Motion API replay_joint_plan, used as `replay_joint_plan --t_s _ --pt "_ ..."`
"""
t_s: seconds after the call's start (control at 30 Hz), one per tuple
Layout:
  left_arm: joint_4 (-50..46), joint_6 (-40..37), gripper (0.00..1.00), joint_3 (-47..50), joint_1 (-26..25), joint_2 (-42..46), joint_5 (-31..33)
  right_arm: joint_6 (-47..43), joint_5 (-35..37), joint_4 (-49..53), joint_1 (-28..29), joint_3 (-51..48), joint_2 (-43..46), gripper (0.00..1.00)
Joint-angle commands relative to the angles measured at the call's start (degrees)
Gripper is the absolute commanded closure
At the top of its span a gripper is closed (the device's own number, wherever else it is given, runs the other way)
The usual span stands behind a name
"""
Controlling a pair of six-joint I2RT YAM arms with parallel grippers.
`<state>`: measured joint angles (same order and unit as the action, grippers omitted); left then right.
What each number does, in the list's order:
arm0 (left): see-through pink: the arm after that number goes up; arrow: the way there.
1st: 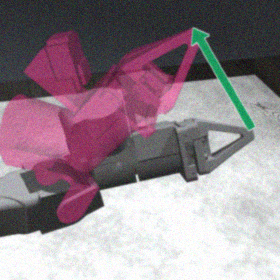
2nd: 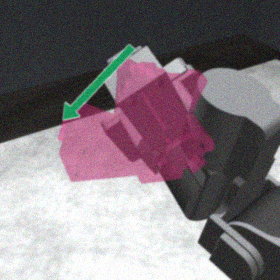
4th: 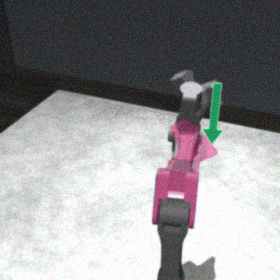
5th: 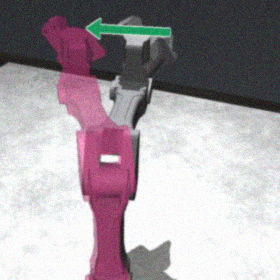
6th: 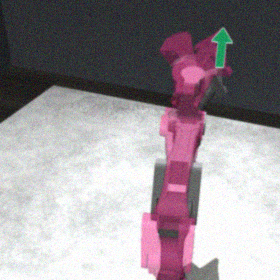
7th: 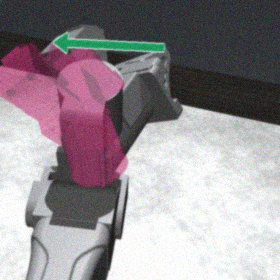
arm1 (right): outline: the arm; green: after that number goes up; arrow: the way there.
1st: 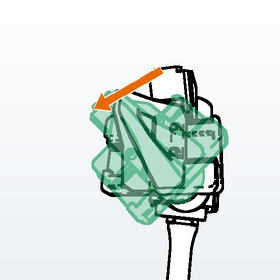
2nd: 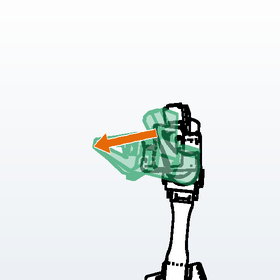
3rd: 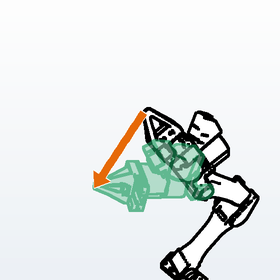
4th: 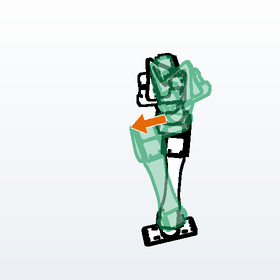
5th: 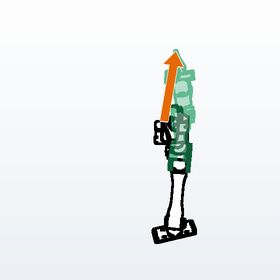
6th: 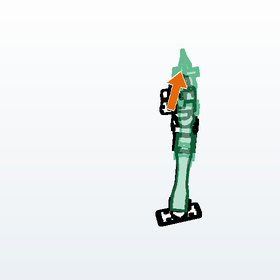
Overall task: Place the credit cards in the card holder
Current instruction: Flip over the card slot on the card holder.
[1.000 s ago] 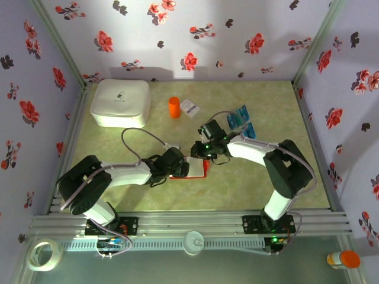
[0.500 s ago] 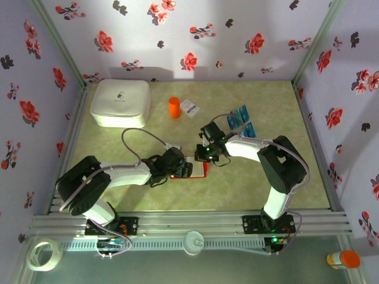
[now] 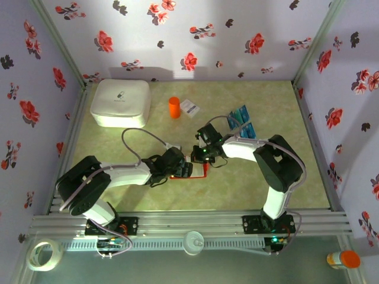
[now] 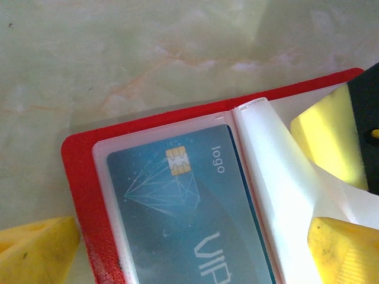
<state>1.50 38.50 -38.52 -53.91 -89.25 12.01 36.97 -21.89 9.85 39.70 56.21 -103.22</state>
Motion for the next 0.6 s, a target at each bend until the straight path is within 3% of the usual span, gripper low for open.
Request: replay_joint_plan --t_s 0.0,0.4,0.57 --pt "0.0 0.0 0.00 -1.0 -0.4 -1.3 -1.2 1.4 -1.1 -0.8 0.5 -0.3 -1.2 1.00" --pt "0.7 0.4 0.00 1.7 -0.5 5.8 0.7 2.0 -0.8 -1.5 0.5 -1.2 -1.2 1.00" --pt "2.0 0.3 0.00 0.9 -0.5 5.1 -0.2 2.1 -0.8 -1.6 0.5 -1.2 -1.3 1.00"
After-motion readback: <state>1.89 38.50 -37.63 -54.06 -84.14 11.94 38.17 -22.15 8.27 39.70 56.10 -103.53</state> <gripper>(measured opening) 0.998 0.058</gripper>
